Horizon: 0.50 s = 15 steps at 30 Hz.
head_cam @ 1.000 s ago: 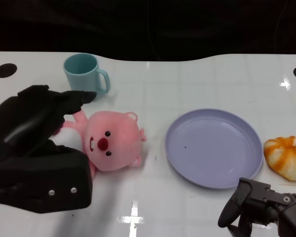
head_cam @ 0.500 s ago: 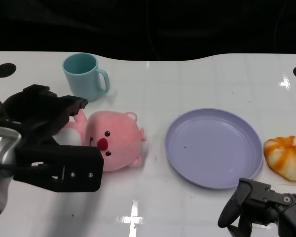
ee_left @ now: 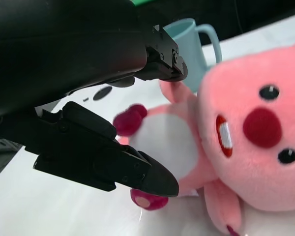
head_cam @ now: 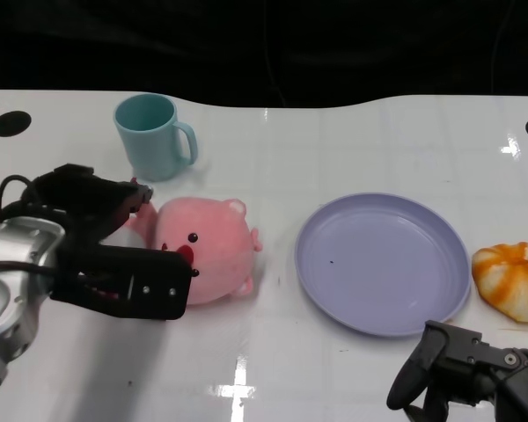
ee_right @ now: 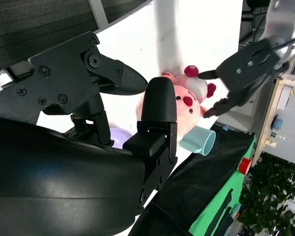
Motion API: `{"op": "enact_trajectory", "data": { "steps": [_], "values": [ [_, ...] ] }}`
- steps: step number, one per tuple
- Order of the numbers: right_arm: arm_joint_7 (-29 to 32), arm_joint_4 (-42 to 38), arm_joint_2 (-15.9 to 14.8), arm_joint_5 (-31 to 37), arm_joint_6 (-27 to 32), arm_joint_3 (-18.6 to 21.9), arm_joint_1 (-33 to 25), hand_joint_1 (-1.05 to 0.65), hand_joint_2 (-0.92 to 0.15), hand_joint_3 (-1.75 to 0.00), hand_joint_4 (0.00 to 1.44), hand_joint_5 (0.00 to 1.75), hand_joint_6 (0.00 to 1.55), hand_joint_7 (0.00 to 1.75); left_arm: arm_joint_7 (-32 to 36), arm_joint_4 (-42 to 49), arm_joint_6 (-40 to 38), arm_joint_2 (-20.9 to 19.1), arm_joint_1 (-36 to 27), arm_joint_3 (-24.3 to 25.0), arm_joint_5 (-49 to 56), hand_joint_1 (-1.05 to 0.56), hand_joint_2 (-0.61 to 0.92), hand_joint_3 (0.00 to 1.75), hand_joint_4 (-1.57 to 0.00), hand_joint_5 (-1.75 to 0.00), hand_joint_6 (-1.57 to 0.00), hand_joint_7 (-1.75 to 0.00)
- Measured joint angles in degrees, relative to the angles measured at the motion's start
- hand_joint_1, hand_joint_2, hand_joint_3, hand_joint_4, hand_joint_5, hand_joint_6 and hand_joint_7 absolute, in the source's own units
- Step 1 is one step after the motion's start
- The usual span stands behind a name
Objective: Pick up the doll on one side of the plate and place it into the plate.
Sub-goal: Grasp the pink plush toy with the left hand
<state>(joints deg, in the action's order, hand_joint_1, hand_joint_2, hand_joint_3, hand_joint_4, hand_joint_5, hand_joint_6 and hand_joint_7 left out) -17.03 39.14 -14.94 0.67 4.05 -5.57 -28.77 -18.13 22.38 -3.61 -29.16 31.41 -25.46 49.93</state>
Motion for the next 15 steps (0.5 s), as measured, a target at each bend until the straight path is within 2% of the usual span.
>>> {"op": "enact_trajectory", "data": {
  "steps": [4, 15],
  "values": [
    [0.1, 0.1, -0.1, 0.0, -0.2, -0.1, -0.2, -0.22, -0.65, -0.86, 0.64, 1.67, 0.57, 1.36, 1.4, 8.6, 1.1, 2.5, 3.9, -2.5, 0.4, -0.72, 0.91, 0.0, -0.08, -0.22, -0.26, 0.0],
    [0.2, 1.0, -0.1, 0.0, -0.4, -0.4, -0.9, -0.22, -0.65, -0.87, 0.63, 1.68, 0.57, 1.36, 6.6, 31.0, 4.9, 8.4, 13.4, -7.7, 0.1, -0.64, 0.92, 0.01, -0.22, -0.12, -0.34, -0.02]
  ]
}}
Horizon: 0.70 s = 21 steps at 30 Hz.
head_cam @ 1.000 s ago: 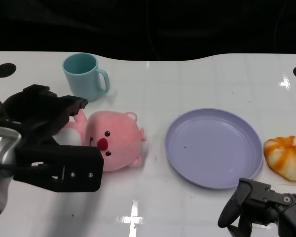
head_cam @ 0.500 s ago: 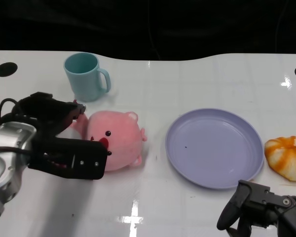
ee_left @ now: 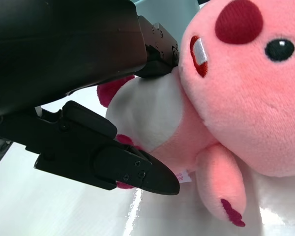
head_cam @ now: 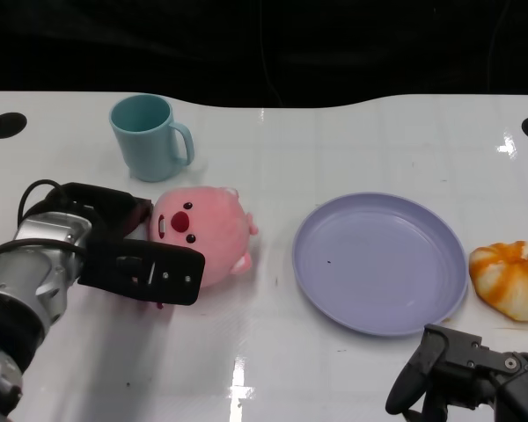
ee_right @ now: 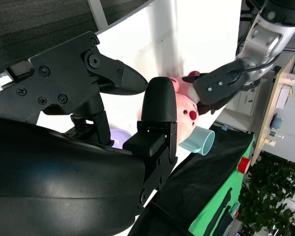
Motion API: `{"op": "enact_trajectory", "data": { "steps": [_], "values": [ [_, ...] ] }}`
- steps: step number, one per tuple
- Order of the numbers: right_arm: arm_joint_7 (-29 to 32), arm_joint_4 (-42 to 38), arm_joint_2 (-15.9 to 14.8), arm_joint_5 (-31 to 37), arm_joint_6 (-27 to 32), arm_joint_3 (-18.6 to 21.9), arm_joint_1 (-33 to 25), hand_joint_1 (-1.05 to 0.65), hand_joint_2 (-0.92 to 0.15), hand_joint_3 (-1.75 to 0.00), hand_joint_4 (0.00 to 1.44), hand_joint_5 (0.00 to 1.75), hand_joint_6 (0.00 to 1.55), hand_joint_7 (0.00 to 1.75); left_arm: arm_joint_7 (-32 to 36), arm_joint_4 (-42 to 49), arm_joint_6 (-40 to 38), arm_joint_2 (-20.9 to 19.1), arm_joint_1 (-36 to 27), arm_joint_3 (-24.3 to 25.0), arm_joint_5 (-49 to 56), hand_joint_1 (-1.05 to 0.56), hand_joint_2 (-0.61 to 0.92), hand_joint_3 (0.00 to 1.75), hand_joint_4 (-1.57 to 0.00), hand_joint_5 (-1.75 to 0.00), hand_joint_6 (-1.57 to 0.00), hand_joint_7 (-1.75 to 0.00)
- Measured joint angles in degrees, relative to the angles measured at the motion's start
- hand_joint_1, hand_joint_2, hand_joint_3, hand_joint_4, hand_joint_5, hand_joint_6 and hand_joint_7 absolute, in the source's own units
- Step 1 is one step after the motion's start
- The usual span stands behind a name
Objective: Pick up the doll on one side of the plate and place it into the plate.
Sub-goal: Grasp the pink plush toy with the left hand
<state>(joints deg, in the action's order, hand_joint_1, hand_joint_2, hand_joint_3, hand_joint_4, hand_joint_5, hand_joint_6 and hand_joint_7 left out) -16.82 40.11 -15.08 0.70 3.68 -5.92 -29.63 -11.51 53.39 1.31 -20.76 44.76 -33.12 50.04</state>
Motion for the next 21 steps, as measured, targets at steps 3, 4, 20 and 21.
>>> {"op": "enact_trajectory", "data": {
  "steps": [3, 4, 20, 21],
  "values": [
    [0.0, 0.2, 0.0, 0.0, 0.0, -0.1, -0.2, -0.22, -0.66, -0.86, 0.63, 1.68, 0.57, 1.36, 0.3, 4.2, 0.0, 1.7, 1.6, -0.5, -1.0, -0.56, 0.92, 0.09, -0.39, -0.08, -0.54, -0.03],
    [0.0, 0.3, 0.0, 0.0, 0.0, -0.1, -0.2, -0.23, -0.66, -0.86, 0.63, 1.69, 0.57, 1.36, 0.3, 5.5, -0.3, 2.4, 2.1, -0.4, -1.4, -0.51, 0.92, 0.09, -0.48, -0.08, -0.67, -0.05],
    [0.2, 0.6, 0.0, -0.1, 0.0, 0.1, -0.7, -0.23, -0.66, -0.87, 0.64, 1.68, 0.57, 1.37, 18.4, 10.6, 3.9, 4.2, -1.1, 1.1, -6.6, -0.24, 0.92, 0.27, -0.65, -1.72, -1.05, -0.27],
    [0.2, 0.6, 0.0, -0.1, 0.0, 0.2, -0.7, -0.23, -0.66, -0.87, 0.63, 1.68, 0.57, 1.37, 19.6, 10.5, 4.2, 4.2, -1.5, 1.5, -7.1, -0.24, 0.92, 0.27, -0.66, -1.73, -0.93, -0.68]
  ]
}}
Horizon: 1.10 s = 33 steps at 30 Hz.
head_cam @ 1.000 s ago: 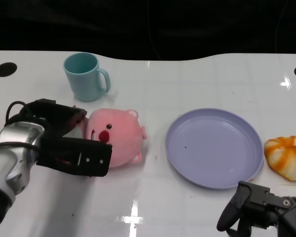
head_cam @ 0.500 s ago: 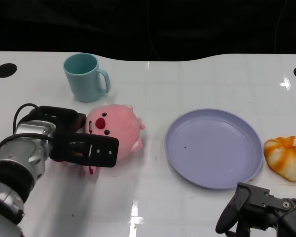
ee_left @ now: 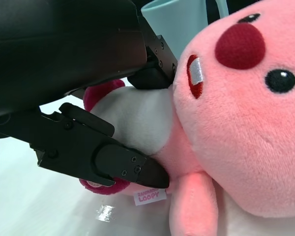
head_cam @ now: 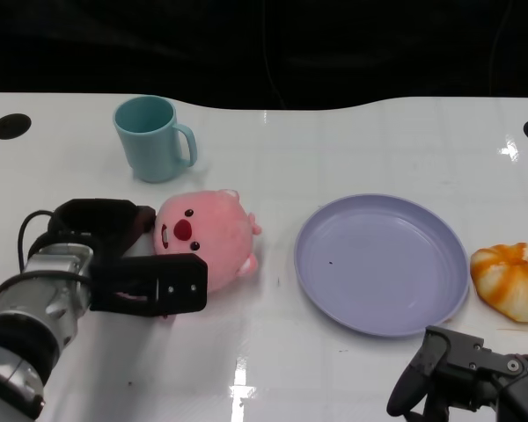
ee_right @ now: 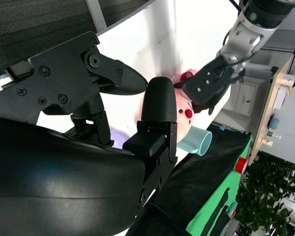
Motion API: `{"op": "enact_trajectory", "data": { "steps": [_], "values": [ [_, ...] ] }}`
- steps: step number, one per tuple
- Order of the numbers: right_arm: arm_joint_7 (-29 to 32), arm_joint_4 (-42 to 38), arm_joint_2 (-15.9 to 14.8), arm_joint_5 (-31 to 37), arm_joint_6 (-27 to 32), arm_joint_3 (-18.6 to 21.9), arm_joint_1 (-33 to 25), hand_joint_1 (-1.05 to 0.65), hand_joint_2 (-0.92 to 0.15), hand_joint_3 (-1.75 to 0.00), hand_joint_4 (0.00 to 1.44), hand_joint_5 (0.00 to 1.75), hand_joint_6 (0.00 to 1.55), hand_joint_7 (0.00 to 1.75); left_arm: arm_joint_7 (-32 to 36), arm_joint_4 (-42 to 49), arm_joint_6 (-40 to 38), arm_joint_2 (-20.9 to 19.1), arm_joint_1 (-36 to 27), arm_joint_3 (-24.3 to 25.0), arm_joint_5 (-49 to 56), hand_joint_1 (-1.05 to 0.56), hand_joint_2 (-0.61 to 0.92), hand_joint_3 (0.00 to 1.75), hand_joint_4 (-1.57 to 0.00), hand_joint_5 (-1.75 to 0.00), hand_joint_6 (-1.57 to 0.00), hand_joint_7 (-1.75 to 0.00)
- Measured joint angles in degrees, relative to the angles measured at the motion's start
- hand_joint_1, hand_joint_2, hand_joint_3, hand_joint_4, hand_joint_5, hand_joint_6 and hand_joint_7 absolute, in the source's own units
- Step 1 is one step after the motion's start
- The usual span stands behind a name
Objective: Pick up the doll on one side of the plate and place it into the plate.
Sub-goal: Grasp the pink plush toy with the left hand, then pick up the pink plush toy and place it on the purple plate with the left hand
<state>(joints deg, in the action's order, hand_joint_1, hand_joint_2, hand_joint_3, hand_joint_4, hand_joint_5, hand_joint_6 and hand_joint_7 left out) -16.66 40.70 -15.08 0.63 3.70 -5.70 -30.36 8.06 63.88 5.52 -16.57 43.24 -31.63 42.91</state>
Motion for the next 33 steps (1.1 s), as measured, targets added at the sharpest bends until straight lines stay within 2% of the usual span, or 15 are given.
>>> {"op": "enact_trajectory", "data": {
  "steps": [1, 2, 3, 4, 5, 6, 8, 16, 18, 22, 27, 33],
  "values": [
    [0.0, 0.0, 0.0, 0.0, 0.0, 0.1, 0.0, -0.23, -0.66, -0.86, 0.63, 1.68, 0.57, 1.37, 1.4, -0.2, 0.2, 0.0, -0.5, 0.5, -0.5, -0.23, 0.92, 0.26, -0.71, -1.74, -0.76, -1.19],
    [0.0, 0.0, 0.0, 0.0, 0.0, 0.1, 0.0, -0.23, -0.66, -0.86, 0.63, 1.68, 0.57, 1.37, 3.0, -0.6, 0.5, 0.0, -1.1, 1.2, -1.0, -0.22, 0.92, 0.31, -0.78, -1.74, -0.69, -1.52],
    [0.0, 0.0, 0.0, 0.0, 0.0, 0.2, 0.0, -0.24, -0.66, -0.86, 0.63, 1.68, 0.57, 1.37, 4.5, -0.9, 0.9, 0.0, -1.8, 1.9, -1.8, -0.22, 0.92, 0.33, -0.81, -1.75, -0.66, -1.63],
    [0.0, 0.0, 0.0, 0.0, 0.0, 0.2, 0.0, -0.23, -0.66, -0.86, 0.63, 1.68, 0.57, 1.37, 5.8, -1.2, 1.4, 0.0, -2.4, 2.7, -2.7, -0.2, 0.87, 0.45, -0.85, -1.75, -0.67, -1.69],
    [0.0, 0.0, 0.0, -0.1, 0.0, 0.2, 0.1, -0.23, -0.66, -0.86, 0.63, 1.68, 0.57, 1.37, 6.8, -1.5, 2.0, 0.0, -3.0, 3.4, -3.3, -0.19, 0.77, 0.67, -0.88, -1.75, -0.68, -1.72],
    [0.0, 0.0, 0.0, -0.1, 0.0, 0.2, 0.1, -0.22, -0.66, -0.87, 0.63, 1.69, 0.57, 1.37, 7.7, -1.9, 2.5, 0.0, -3.7, 4.2, -4.3, -0.19, 0.72, 0.77, -0.89, -1.75, -0.68, -1.73],
    [0.0, 0.0, 0.0, -0.1, 0.0, 0.2, 0.2, -0.22, -0.66, -0.87, 0.63, 1.68, 0.57, 1.37, 8.5, -2.8, 3.2, 0.0, -4.7, 5.7, -5.8, -0.2, 0.68, 0.86, -0.9, -1.75, -0.65, -1.74],
    [0.0, -0.8, 0.0, 0.0, 0.0, 0.1, 1.0, -0.2, -0.65, -0.88, 0.63, 1.67, 0.56, 1.37, 6.0, -8.5, 3.8, 0.3, -6.7, 10.4, -11.6, -0.2, 0.61, 0.92, -0.94, -1.75, -0.7, -1.75],
    [0.1, -1.3, 0.0, 0.0, 0.1, 0.0, 1.4, -0.19, -0.65, -0.88, 0.63, 1.67, 0.56, 1.37, 4.7, -10.4, 3.9, 0.3, -6.8, 11.0, -12.1, -0.19, 0.55, 1.06, -0.94, -1.75, -0.71, -1.75],
    [0.6, -1.9, 0.2, 0.2, 0.3, -0.6, 1.7, -0.19, -0.64, -0.88, 0.63, 1.66, 0.57, 1.36, 2.4, -14.9, 3.7, 0.1, -7.5, 12.3, -13.0, -0.19, 0.52, 1.12, -0.96, -1.75, -0.73, -1.75],
    [0.9, -2.0, 0.2, 0.3, 0.3, -1.0, 1.6, -0.16, -0.64, -0.89, 0.65, 1.66, 0.57, 1.35, -2.0, -23.2, 0.0, 0.0, -8.5, 13.2, -13.9, -0.19, 0.41, 1.3, -0.97, -1.75, -0.76, -1.75],
    [0.9, -1.9, 0.2, 0.3, 0.3, -1.0, 1.6, -0.19, -0.64, -0.89, 0.63, 1.66, 0.57, 1.34, -4.8, -30.5, -3.4, 2.2, -8.5, 13.2, -13.9, -0.19, 0.4, 1.31, -0.98, -1.75, -0.78, -1.75]
  ]
}}
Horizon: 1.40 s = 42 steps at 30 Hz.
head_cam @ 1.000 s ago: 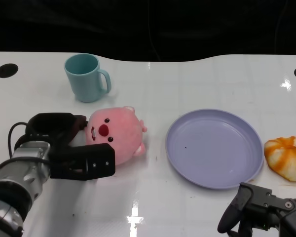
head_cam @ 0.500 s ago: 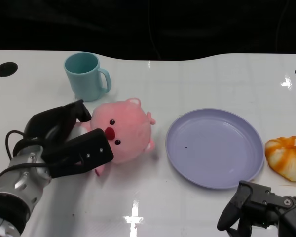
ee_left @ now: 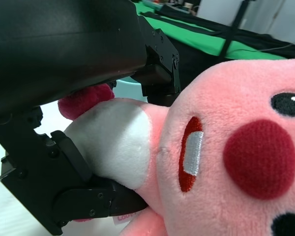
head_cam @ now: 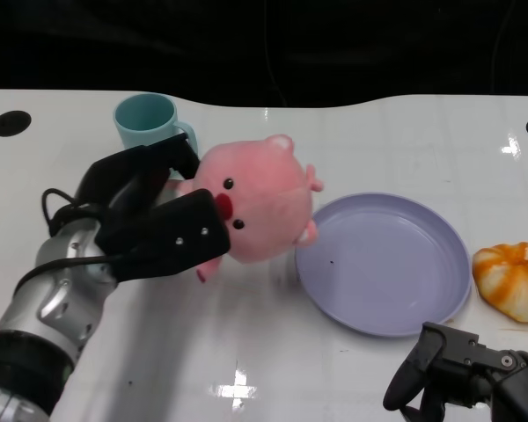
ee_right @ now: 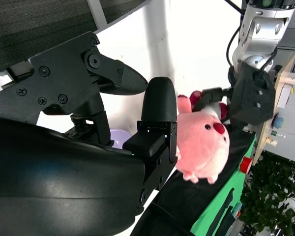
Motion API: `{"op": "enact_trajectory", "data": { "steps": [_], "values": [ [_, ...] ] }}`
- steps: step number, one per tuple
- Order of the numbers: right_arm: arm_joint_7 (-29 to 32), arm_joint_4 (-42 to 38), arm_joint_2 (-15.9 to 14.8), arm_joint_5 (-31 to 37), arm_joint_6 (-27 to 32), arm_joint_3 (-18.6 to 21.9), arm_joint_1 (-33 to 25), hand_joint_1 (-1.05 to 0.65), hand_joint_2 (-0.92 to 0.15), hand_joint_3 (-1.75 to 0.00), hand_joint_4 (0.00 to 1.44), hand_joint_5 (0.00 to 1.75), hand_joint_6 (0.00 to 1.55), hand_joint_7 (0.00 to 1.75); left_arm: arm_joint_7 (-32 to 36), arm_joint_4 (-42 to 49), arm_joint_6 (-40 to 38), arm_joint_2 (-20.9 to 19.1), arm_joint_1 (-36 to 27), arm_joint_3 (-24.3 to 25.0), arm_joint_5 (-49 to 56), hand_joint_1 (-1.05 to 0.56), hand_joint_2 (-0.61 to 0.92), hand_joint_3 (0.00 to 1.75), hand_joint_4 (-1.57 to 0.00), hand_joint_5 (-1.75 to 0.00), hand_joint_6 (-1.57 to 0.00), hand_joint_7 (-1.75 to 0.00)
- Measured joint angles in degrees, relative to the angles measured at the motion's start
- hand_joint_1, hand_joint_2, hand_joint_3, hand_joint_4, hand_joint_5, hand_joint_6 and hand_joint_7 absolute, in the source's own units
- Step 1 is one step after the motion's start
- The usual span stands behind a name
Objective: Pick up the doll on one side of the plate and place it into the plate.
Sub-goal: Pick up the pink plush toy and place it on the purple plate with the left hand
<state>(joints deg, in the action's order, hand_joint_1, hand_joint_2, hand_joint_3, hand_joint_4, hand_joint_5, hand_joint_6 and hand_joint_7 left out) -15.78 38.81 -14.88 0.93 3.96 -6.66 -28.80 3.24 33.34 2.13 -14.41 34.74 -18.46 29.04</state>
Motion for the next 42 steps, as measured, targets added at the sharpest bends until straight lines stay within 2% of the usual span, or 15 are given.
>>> {"op": "enact_trajectory", "data": {
  "steps": [4, 6, 8, 12, 20, 23, 26, 28, 31, 37, 38, 39, 40, 41, 42],
  "values": [
    [0.0, 0.0, 0.0, 0.0, 0.0, 0.0, 0.0, -0.19, -0.65, -0.88, 0.63, 1.66, 0.57, 1.35, -1.5, -1.7, -1.0, 2.6, 0.8, -0.8, 0.1, -0.22, 0.4, 1.3, -0.98, -1.75, -0.78, -1.75],
    [0.0, 0.0, 0.0, 0.0, 0.0, -0.1, 0.1, -0.19, -0.65, -0.88, 0.63, 1.66, 0.57, 1.35, -1.9, -1.9, -1.2, 3.7, 1.7, -1.4, 0.3, -0.24, 0.44, 1.2, -0.95, -1.75, -0.73, -1.66],
    [0.0, 0.0, 0.0, 0.0, 0.0, -0.2, 0.1, -0.18, -0.65, -0.88, 0.63, 1.66, 0.57, 1.35, -1.9, -1.9, -1.2, 4.5, 2.9, -1.9, 0.8, -0.24, 0.47, 1.14, -0.94, -1.75, -0.71, -1.64],
    [0.0, 0.2, 0.0, 0.4, 0.2, -0.5, 0.1, -0.2, -0.66, -0.87, 0.62, 1.66, 0.56, 1.35, -2.0, -1.7, -2.4, 7.4, 5.9, -2.8, 1.8, -0.24, 0.38, 1.3, -0.99, -1.75, -0.78, -1.74],
    [0.2, 0.2, 0.1, 0.9, 0.2, -1.4, 0.2, -0.19, -0.66, -0.86, 0.62, 1.66, 0.56, 1.35, -2.4, 3.5, -3.9, 13.7, 10.1, -5.2, 2.2, -0.21, 0.38, 1.28, -0.99, -1.75, -0.76, -1.75],
    [0.3, 0.2, 0.2, 0.9, 0.1, -1.7, 0.2, -0.2, -0.66, -0.86, 0.62, 1.66, 0.56, 1.35, -2.4, 6.7, -4.8, 15.6, 12.2, -6.3, 2.7, -0.22, 0.38, 1.24, -0.96, -1.75, -0.71, -1.75],
    [0.5, 0.2, 0.3, 1.0, 0.1, -2.1, 0.1, -0.21, -0.67, -0.86, 0.62, 1.66, 0.56, 1.35, -2.3, 9.7, -5.4, 17.1, 14.5, -6.9, 3.1, -0.23, 0.44, 1.11, -0.94, -1.75, -0.66, -1.75],
    [0.6, 0.2, 0.5, 1.2, 0.0, -2.2, 0.1, -0.21, -0.66, -0.85, 0.62, 1.66, 0.57, 1.35, -2.3, 11.6, -5.5, 18.0, 15.7, -7.3, 3.3, -0.26, 0.51, 0.99, -0.92, -1.75, -0.66, -1.56],
    [0.7, 0.2, 0.6, 1.6, 0.0, -2.3, 0.0, -0.22, -0.67, -0.85, 0.63, 1.66, 0.57, 1.34, -2.2, 14.3, -5.2, 19.1, 16.8, -7.4, 3.2, -0.25, 0.52, 0.93, -0.93, -1.75, -0.67, -1.72],
    [0.9, 0.3, 0.8, 1.9, 0.0, -2.5, -0.1, -0.22, -0.67, -0.84, 0.63, 1.65, 0.57, 1.33, -2.3, 18.6, -5.4, 20.4, 18.8, -7.7, 3.1, -0.19, 0.5, 0.91, -0.91, -1.75, -0.7, -1.74],
    [0.9, 0.3, 0.8, 1.9, 0.0, -2.5, -0.2, -0.22, -0.67, -0.84, 0.63, 1.65, 0.57, 1.33, -2.4, 19.2, -5.4, 20.6, 19.0, -7.7, 2.9, -0.2, 0.5, 0.88, -0.89, -1.75, -0.7, -1.68],
    [0.9, 0.3, 0.8, 1.9, 0.0, -2.5, -0.2, -0.22, -0.67, -0.84, 0.63, 1.65, 0.57, 1.33, -2.6, 20.1, -5.4, 20.8, 19.3, -7.6, 2.5, -0.22, 0.53, 0.78, -0.86, -1.75, -0.73, -1.49],
    [0.9, 0.3, 0.8, 1.9, -0.1, -2.5, -0.3, -0.22, -0.67, -0.84, 0.63, 1.64, 0.57, 1.33, -3.0, 20.8, -5.4, 21.0, 19.4, -7.5, 2.1, -0.24, 0.59, 0.64, -0.82, -1.75, -0.77, -1.25],
    [0.9, 0.3, 0.8, 1.9, -0.1, -2.5, -0.3, -0.23, -0.67, -0.84, 0.64, 1.64, 0.57, 1.32, -3.5, 21.5, -5.6, 21.3, 19.6, -7.4, 1.8, -0.26, 0.68, 0.44, -0.75, -1.72, -0.82, -0.87],
    [0.9, 0.3, 0.8, 1.9, -0.1, -2.5, -0.4, -0.23, -0.67, -0.84, 0.64, 1.64, 0.58, 1.32, -3.8, 22.3, -5.8, 21.6, 19.8, -7.3, 1.7, -0.27, 0.75, 0.3, -0.72, -1.64, -0.86, -0.62]
  ]
}}
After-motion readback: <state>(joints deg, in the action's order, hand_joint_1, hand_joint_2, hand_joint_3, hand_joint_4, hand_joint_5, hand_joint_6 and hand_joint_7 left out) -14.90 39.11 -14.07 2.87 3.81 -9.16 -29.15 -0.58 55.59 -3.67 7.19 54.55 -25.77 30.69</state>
